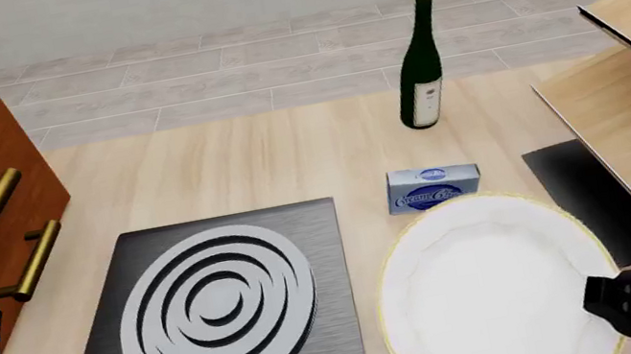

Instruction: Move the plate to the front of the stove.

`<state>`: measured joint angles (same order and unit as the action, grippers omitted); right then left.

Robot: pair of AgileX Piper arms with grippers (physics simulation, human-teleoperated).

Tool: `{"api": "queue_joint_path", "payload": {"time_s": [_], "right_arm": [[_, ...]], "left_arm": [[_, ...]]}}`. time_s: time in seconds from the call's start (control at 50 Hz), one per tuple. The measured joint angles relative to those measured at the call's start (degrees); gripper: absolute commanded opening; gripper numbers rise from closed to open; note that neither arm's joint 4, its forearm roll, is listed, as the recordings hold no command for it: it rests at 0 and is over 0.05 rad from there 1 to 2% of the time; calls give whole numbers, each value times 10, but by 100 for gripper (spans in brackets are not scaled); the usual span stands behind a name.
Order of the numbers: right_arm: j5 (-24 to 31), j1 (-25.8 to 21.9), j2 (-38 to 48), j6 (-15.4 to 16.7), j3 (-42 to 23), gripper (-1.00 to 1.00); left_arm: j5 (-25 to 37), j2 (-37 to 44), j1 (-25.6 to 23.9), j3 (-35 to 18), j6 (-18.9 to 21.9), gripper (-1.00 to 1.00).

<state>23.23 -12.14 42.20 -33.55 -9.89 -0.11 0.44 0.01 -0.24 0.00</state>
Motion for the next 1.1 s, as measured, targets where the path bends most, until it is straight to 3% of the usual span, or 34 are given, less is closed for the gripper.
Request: {"api": "queue_joint_path", "payload": {"time_s": [0.58, 0.86, 1.1], "right_arm": [[131, 23, -87, 30, -101, -100], [116, 14, -40, 36, -170, -100], [91, -18, 3, 21, -232, -100]], "left_arm": [[0, 0, 0, 0, 0, 100], [0, 0, 0, 0, 0, 100], [0, 0, 0, 0, 0, 100]]}}
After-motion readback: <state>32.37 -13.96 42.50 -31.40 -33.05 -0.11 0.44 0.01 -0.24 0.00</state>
